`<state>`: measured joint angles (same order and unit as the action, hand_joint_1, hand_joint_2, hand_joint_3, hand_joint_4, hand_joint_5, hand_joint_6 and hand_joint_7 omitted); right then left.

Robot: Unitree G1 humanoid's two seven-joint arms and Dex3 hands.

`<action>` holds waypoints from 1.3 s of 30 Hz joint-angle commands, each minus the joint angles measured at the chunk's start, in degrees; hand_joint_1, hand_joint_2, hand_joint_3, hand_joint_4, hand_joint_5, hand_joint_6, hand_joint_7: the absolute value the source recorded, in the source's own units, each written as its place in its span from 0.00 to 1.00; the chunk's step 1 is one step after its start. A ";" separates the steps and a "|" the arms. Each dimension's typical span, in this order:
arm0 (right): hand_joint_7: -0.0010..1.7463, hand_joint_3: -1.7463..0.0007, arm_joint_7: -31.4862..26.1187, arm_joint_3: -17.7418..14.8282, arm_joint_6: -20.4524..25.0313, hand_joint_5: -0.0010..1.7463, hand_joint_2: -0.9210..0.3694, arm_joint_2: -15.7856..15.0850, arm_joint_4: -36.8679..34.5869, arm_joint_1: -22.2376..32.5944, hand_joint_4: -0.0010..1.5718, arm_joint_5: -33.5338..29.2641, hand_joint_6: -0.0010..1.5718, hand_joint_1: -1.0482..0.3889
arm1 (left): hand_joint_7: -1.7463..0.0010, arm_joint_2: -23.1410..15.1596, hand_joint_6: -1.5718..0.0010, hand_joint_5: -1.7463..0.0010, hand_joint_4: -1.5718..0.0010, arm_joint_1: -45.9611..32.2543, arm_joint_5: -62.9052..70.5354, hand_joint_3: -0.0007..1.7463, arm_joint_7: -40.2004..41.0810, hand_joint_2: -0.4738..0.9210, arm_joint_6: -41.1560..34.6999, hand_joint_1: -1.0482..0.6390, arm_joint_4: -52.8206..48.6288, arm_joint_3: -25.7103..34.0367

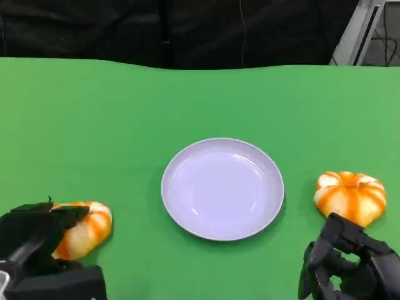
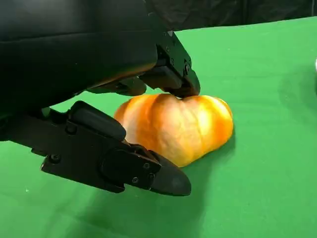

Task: Grasp the bread from the table and place it into the plate.

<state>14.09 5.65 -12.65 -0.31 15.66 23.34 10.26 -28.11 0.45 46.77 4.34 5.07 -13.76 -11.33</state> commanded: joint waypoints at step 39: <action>0.96 0.31 -0.96 0.09 0.45 1.00 0.28 -0.38 1.21 0.54 0.54 -0.01 0.44 0.63 | 0.98 -0.64 0.58 0.97 0.63 2.97 -2.82 0.05 2.02 1.00 -1.23 0.38 -4.71 -2.51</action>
<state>13.44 6.09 -12.33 -0.31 16.20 23.60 10.00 -28.16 3.04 44.42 6.05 4.48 -17.55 -13.68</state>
